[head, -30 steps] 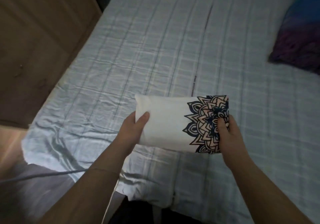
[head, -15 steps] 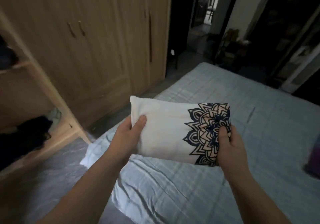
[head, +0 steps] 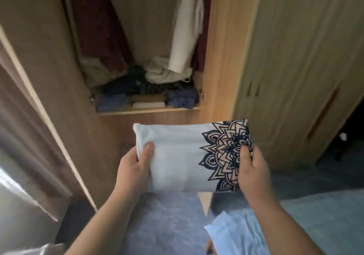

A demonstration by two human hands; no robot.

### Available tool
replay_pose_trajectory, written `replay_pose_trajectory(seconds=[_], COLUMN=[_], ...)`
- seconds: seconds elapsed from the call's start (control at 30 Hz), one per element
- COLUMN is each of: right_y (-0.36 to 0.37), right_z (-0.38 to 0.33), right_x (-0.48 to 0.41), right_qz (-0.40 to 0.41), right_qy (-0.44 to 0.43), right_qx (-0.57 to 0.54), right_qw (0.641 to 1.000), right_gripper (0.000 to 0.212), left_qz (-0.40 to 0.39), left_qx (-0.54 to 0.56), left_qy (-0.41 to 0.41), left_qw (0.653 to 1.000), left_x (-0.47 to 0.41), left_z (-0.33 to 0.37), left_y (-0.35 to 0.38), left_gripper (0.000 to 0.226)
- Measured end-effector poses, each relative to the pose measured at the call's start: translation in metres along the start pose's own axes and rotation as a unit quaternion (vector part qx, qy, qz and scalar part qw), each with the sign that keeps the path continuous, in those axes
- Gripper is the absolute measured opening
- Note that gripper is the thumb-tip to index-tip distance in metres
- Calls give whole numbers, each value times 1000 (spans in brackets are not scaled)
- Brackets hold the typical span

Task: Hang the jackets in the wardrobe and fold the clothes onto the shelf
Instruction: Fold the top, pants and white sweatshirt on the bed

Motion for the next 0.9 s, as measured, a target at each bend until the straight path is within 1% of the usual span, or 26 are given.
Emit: replay_pose_trajectory(seconds=[0.07,0.1,0.23,0.43,0.6,0.7,0.8,0.9], right_y=[43,59,117,188,251,297,344,382], right_z=[-18,-25,-35,-36,-21,-6,-3,-5], right_x=[-13,-19,-53,-125,-216,-270,-313,-342], right_qz=[-31,-39,-73,-112,-138,-164,-198,-228], right_qy=[-9,-15,-15,-32,-30,-14,-10,-2], right_qx=[-3,1,-7,-11,-18,-8,-1,1], right_qw=[999,999,997,993,990,986,980,974], right_gripper=[19,17,18,17,21,22,23,22], left_qz=[35,50,92,107,120,123,142,157], left_qx=[-5,-12,-45,-80,-126,-145,-163,-160], left_qy=[-4,1,7,20,29,-2,-35,-68], left_qw=[999,999,995,991,984,982,976,972], left_x=[-21,-32,-77,-156,-240,-289,-330,-359], left_z=[-12,-17,-34,-66,-95,-119,-148,-178], left_y=[-29,-39,-58,-50,-17,0,5,5], left_gripper=[43,42,32,29,31,34,39,36])
Point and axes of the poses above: each hand's wrist, its own x-axis away from the middle knuckle, its own y-axis out of the palm, z = x × y, the point moved 8 cm from there along -x, towards the middle knuckle, and after that the axes turned 13 degrees about y, right-handed, at the moved point
